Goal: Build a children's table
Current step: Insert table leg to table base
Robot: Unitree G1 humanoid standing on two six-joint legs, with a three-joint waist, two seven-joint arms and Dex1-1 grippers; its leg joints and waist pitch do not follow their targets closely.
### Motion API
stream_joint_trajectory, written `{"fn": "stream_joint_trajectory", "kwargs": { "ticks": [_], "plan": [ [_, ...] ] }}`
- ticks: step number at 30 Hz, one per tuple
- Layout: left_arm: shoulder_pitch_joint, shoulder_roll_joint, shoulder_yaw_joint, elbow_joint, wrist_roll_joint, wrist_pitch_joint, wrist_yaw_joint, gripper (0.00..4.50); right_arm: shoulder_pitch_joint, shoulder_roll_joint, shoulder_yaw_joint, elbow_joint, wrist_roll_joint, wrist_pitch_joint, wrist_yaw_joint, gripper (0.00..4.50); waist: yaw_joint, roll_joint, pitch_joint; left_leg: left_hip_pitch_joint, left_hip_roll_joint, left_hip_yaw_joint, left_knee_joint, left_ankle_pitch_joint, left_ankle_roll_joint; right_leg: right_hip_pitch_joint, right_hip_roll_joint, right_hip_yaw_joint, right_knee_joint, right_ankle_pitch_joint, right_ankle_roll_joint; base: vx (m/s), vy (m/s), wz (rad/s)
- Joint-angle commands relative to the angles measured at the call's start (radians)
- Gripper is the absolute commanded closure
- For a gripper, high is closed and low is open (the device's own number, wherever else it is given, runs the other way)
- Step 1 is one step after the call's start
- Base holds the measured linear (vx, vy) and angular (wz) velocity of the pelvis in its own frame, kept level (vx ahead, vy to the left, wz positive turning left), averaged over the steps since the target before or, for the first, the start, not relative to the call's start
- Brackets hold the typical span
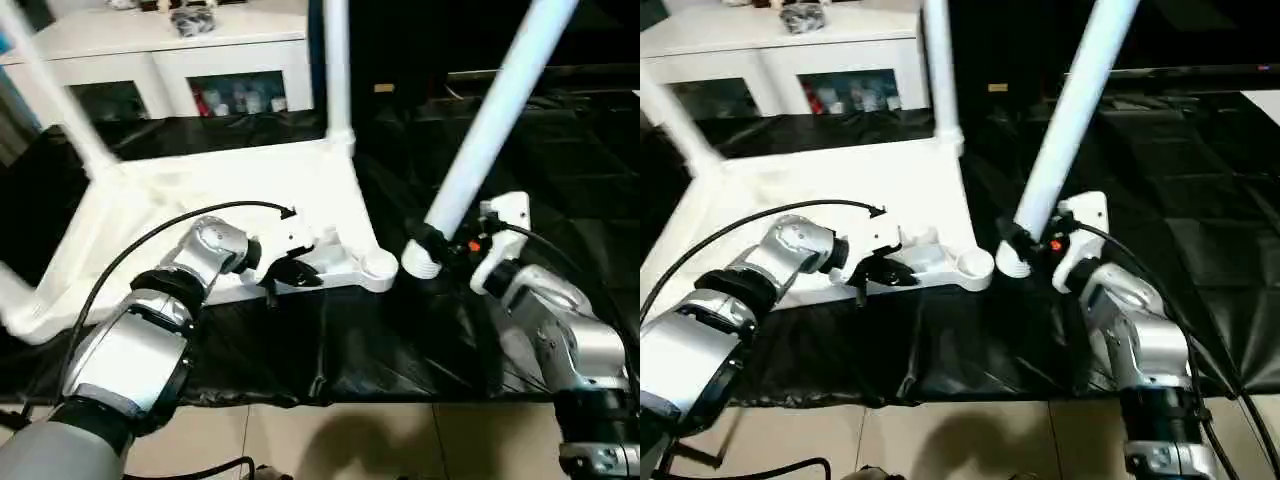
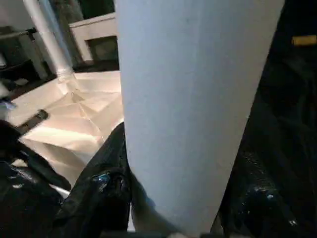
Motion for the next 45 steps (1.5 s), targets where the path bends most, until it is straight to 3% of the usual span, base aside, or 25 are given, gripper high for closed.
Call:
{"fn": "stream_joint_trajectory", "kwargs": {
  "ticks": [1, 2, 3, 4, 6, 9, 10, 11, 12, 13, 14, 15, 16, 18, 19, 20, 23, 29, 31, 33, 40, 45],
  "plan": [
    [0.028, 0.045, 0.014, 0.004, 0.005, 0.023, -0.017, 4.5, -0.017, 0.0, 0.029, -0.014, 0.014, 0.021, 0.036, 2.61, 0.013, -0.025, -0.083, 0.004, 0.023, -0.015, -0.055, -0.133, 0.113, 0.074, -0.066, 0.042, -0.074, -0.23, -0.176, 0.0, 0.0, 0.0],
    [0.043, 0.058, 0.025, -0.013, -0.007, 0.024, -0.042, 4.5, -0.023, 0.001, 0.043, -0.017, 0.019, 0.03, 0.055, 2.61, 0.012, -0.037, -0.082, 0.005, 0.027, -0.013, -0.056, -0.136, 0.114, 0.071, -0.066, 0.043, -0.078, -0.248, -0.173, 0.0, 0.0, 0.0],
    [0.056, 0.067, 0.034, -0.027, -0.018, 0.027, -0.063, 4.5, -0.028, 0.002, 0.054, -0.017, 0.024, 0.037, 0.069, 2.61, 0.012, -0.037, -0.082, 0.005, 0.027, -0.013, -0.056, -0.136, 0.114, 0.071, -0.066, 0.043, -0.078, -0.248, -0.173, 0.0, 0.0, 0.0],
    [0.075, 0.077, 0.044, -0.05, -0.029, 0.028, -0.086, 4.5, -0.033, 0.005, 0.066, -0.019, 0.029, 0.046, 0.082, 2.61, 0.011, -0.053, -0.08, 0.001, 0.028, -0.011, -0.058, -0.127, 0.118, 0.072, -0.067, 0.043, -0.077, -0.259, -0.169, 0.0, 0.0, 0.0],
    [0.092, 0.086, 0.05, -0.074, -0.037, 0.029, -0.099, 4.5, -0.037, 0.008, 0.074, -0.018, 0.03, 0.05, 0.09, 2.61, 0.017, -0.041, -0.081, 0.006, 0.033, -0.014, -0.058, -0.118, 0.113, 0.065, -0.072, 0.046, -0.07, -0.27, -0.17, 0.0, 0.0, 0.0],
    [0.156, 0.1, 0.071, -0.172, -0.072, 0.07, -0.124, 4.5, -0.051, 0.02, 0.101, 0.003, 0.021, 0.044, 0.111, 2.61, 0.014, -0.04, -0.079, 0.012, 0.042, -0.015, -0.064, -0.14, 0.099, 0.057, -0.071, 0.049, -0.07, -0.274, -0.175, 0.0, 0.0, 0.0],
    [0.189, 0.102, 0.075, -0.221, -0.083, 0.085, -0.121, 4.5, -0.059, 0.026, 0.115, 0.024, 0.007, 0.033, 0.116, 2.61, 0.018, -0.048, -0.078, 0.017, 0.045, -0.013, -0.067, -0.152, 0.088, 0.054, -0.074, 0.053, -0.066, -0.273, -0.185, 0.0, 0.0, 0.0],
    [0.237, 0.1, 0.085, -0.295, -0.098, 0.12, -0.1, 4.5, -0.071, 0.039, 0.135, 0.059, -0.017, 0.012, 0.119, 2.61, 0.013, -0.075, -0.076, 0.013, 0.048, -0.011, -0.072, -0.159, 0.08, 0.054, -0.076, 0.055, -0.065, -0.269, -0.188, 0.0, 0.0, 0.0],
    [0.237, 0.1, 0.085, -0.295, -0.098, 0.12, -0.1, 4.5, -0.071, 0.039, 0.135, 0.059, -0.017, 0.012, 0.119, 2.61, 0.015, -0.068, -0.076, 0.011, 0.045, -0.014, -0.07, -0.157, 0.075, 0.057, -0.08, 0.054, -0.059, -0.272, -0.192, 0.0, 0.0, 0.0],
    [0.255, 0.098, 0.09, -0.325, -0.104, 0.13, -0.091, 4.5, -0.076, 0.044, 0.142, 0.072, -0.023, 0.007, 0.12, 2.61, 0.021, -0.055, -0.077, 0.021, 0.047, -0.011, -0.071, -0.168, 0.063, 0.049, -0.081, 0.058, -0.067, -0.291, -0.184, 0.0, 0.0, 0.0],
    [0.269, 0.095, 0.095, -0.348, -0.111, 0.145, -0.084, 4.5, -0.081, 0.049, 0.147, 0.079, -0.024, 0.007, 0.123, 2.61, 0.018, -0.064, -0.076, 0.019, 0.048, -0.012, -0.074, -0.173, 0.055, 0.051, -0.077, 0.058, -0.065, -0.279, -0.185, 0.0, 0.0, 0.0],
    [0.277, 0.093, 0.098, -0.363, -0.113, 0.151, -0.08, 4.5, -0.084, 0.051, 0.151, 0.085, -0.025, 0.008, 0.127, 2.61, 0.018, -0.064, -0.076, 0.019, 0.048, -0.012, -0.074, -0.173, 0.055, 0.051, -0.077, 0.058, -0.065, -0.279, -0.185, 0.0, 0.0, 0.0],
    [0.298, 0.093, 0.105, -0.404, -0.118, 0.169, -0.071, 4.5, -0.093, 0.056, 0.163, 0.098, -0.028, 0.011, 0.135, 2.61, 0.017, -0.088, -0.076, 0.017, 0.051, -0.012, -0.077, -0.173, 0.046, 0.056, -0.078, 0.06, -0.057, -0.244, -0.191, 0.0, 0.0, 0.0],
    [0.31, 0.096, 0.11, -0.426, -0.117, 0.173, -0.06, 4.5, -0.099, 0.057, 0.178, 0.114, -0.043, 0.005, 0.138, 2.61, 0.02, -0.081, -0.074, 0.021, 0.049, -0.01, -0.077, -0.18, 0.041, 0.05, -0.079, 0.062, -0.06, -0.246, -0.191, 0.0, 0.0, 0.0],
    [0.317, 0.1, 0.115, -0.445, -0.119, 0.174, -0.055, 4.5, -0.103, 0.058, 0.186, 0.135, -0.056, -0.007, 0.137, 2.61, 0.02, -0.089, -0.073, 0.021, 0.049, -0.01, -0.079, -0.187, 0.034, 0.051, -0.079, 0.062, -0.061, -0.251, -0.19, 0.0, 0.0, 0.0],
    [0.323, 0.103, 0.117, -0.461, -0.121, 0.18, -0.052, 4.5, -0.106, 0.058, 0.189, 0.145, -0.062, -0.014, 0.136, 2.61, 0.02, -0.088, -0.073, 0.022, 0.049, -0.01, -0.08, -0.193, 0.03, 0.051, -0.08, 0.063, -0.062, -0.256, -0.188, 0.0, 0.0, 0.0],
    [0.35, 0.114, 0.126, -0.534, -0.139, 0.21, -0.063, 4.5, -0.122, 0.064, 0.192, 0.209, -0.084, -0.061, 0.133, 2.61, 0.019, -0.1, -0.071, 0.022, 0.049, -0.01, -0.081, -0.203, 0.014, 0.051, -0.081, 0.065, -0.063, -0.268, -0.184, 0.0, 0.0, 0.0],
    [0.376, 0.13, 0.121, -0.586, -0.154, 0.232, -0.09, 4.5, -0.149, 0.081, 0.174, 0.285, -0.09, -0.111, 0.124, 2.61, 0.018, -0.104, -0.074, 0.02, 0.048, -0.008, -0.079, -0.162, 0.027, 0.054, -0.079, 0.067, -0.051, -0.182, -0.211, 0.0, 0.0, 0.0],
    [0.379, 0.132, 0.117, -0.592, -0.145, 0.238, -0.086, 4.5, -0.153, 0.082, 0.176, 0.304, -0.089, -0.113, 0.133, 2.61, 0.015, -0.116, -0.072, 0.02, 0.049, -0.007, -0.08, -0.165, 0.03, 0.055, -0.078, 0.067, -0.051, -0.181, -0.216, 0.0, 0.0, 0.0],
    [0.378, 0.132, 0.116, -0.59, -0.142, 0.239, -0.084, 4.5, -0.152, 0.082, 0.177, 0.307, -0.088, -0.111, 0.138, 2.61, 0.017, -0.113, -0.07, 0.022, 0.049, -0.008, -0.08, -0.17, 0.029, 0.054, -0.08, 0.067, -0.051, -0.198, -0.213, 0.0, 0.0, 0.0],
    [0.364, 0.124, 0.116, -0.567, -0.136, 0.264, -0.05, 4.5, -0.124, 0.099, 0.169, 0.365, -0.072, -0.13, 0.178, 2.61, 0.017, -0.128, -0.064, 0.025, 0.048, -0.006, -0.084, -0.221, 0.009, 0.052, -0.083, 0.072, -0.063, -0.289, -0.186, 0.0, 0.0, 0.0],
    [0.356, 0.121, 0.124, -0.561, -0.139, 0.273, -0.037, 4.5, -0.093, 0.123, 0.138, 0.392, -0.042, -0.148, 0.176, 2.61, 0.019, -0.129, -0.063, 0.032, 0.049, -0.007, -0.089, -0.257, -0.005, 0.048, -0.082, 0.075, -0.07, -0.342, -0.167, 0.0, 0.0, 0.0]
  ]
}}
